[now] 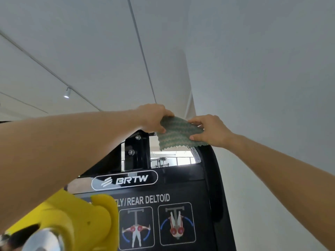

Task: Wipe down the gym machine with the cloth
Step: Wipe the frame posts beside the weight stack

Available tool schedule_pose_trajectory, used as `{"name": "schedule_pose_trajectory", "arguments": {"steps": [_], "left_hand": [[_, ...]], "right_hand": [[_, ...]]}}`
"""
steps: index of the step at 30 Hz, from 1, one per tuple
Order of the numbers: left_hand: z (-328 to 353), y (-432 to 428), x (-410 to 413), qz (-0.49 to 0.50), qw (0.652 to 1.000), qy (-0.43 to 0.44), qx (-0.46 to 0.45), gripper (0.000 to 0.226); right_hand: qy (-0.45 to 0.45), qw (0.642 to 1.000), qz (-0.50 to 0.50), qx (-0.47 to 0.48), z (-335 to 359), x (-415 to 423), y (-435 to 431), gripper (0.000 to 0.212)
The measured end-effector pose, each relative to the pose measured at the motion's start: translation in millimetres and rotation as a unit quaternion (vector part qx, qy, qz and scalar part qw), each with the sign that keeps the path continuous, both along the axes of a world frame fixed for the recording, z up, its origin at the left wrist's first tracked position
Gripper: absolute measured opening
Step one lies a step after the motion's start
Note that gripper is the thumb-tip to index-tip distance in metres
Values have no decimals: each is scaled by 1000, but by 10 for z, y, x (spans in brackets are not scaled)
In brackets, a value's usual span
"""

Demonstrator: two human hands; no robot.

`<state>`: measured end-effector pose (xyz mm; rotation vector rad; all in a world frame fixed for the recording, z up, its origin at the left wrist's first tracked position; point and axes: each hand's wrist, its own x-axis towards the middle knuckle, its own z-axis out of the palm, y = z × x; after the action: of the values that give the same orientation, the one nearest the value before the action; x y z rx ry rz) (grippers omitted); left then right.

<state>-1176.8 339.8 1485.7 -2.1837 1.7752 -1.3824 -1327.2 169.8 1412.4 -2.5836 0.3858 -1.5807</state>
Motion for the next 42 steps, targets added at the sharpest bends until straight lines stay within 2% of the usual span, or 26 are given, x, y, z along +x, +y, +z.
{"name": "schedule_pose_trajectory", "arguments": {"steps": [12, 16, 19, 22, 24, 27, 29, 33, 36, 39, 42], "left_hand": [[-470, -462, -458, -40, 993, -113, 14, 59], [-751, -525, -459, -77, 970, -223, 57, 58], [-906, -520, -375, -90, 959, -258, 77, 59], [-995, -463, -298, -93, 960, -249, 86, 65], [-1026, -432, -265, -84, 968, -218, 90, 65], [-1062, -413, -223, -69, 985, -91, 127, 57], [-1083, -414, -174, -60, 985, -30, 159, 53], [-1003, -346, -105, -15, 983, 16, 182, 53], [-861, -221, -71, 41, 977, 18, 207, 53], [-795, -63, 56, 69, 974, 31, 213, 48], [-795, 75, 203, 86, 974, 50, 206, 46]], "right_hand": [[-106, 988, 38, 106, -994, -242, -252, 49], [-98, 987, 35, 121, -1318, -282, -256, 45], [-88, 990, 50, 99, -1470, -329, -229, 57], [-71, 995, 42, 64, -1481, -349, -227, 81], [-74, 996, 41, 34, -1452, -334, -236, 75], [-84, 995, 47, -14, -1411, -271, -229, 68], [-70, 995, 12, -70, -1394, -210, -232, 65], [-47, 973, -72, -213, -1358, -122, -198, 50], [7, 953, -97, -288, -1222, -53, -87, 45], [82, 948, -108, -287, -1045, 49, 102, 49], [130, 957, -92, -241, -921, 222, 244, 51]]}}
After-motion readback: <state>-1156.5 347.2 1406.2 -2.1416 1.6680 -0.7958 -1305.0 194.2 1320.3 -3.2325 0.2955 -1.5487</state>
